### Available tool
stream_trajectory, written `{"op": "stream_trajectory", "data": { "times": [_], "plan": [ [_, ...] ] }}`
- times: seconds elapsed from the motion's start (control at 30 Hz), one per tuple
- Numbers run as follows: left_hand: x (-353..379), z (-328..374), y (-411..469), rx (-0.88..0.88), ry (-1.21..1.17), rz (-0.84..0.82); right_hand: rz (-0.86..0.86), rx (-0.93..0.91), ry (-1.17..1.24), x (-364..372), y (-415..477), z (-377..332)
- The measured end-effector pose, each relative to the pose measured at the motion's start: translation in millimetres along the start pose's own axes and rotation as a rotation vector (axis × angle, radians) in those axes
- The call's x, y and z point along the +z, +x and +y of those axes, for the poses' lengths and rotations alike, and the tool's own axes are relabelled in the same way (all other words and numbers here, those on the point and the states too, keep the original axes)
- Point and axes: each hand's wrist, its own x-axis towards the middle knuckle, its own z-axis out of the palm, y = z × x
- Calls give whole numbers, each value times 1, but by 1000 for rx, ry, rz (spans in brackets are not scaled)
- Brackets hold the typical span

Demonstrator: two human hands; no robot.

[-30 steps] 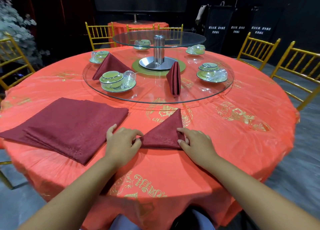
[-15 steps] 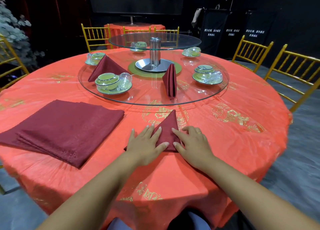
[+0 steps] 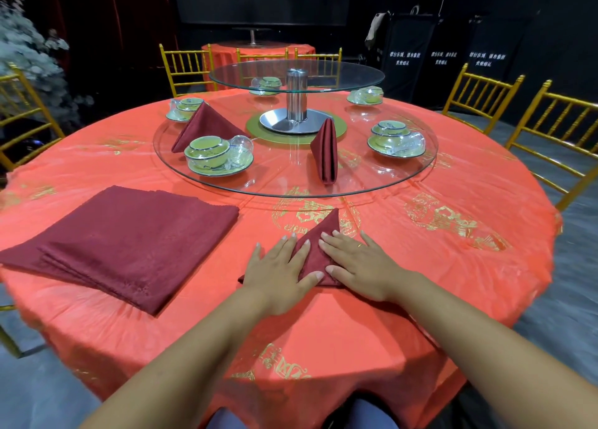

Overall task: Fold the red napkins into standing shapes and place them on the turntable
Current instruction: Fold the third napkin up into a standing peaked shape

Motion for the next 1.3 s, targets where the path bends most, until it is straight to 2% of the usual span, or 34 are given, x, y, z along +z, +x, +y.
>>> {"op": "stream_trajectory", "data": {
  "times": [0.33, 0.77, 1.03, 1.2, 1.3],
  "plan": [
    [0, 1, -2, 7, -2, 12, 4, 194, 79, -3, 35, 11],
    [4, 0, -2, 5, 2, 41, 42, 241, 94, 8, 21, -8],
    [-23, -5, 9, 29, -77, -172, 86, 256, 80, 17, 19, -9],
    [-43, -14, 43, 87, -215, 36, 76, 262, 79, 17, 20, -9],
    [-37, -8, 64, 168, -222, 50, 75, 264, 67, 16, 19, -10]
  ]
}}
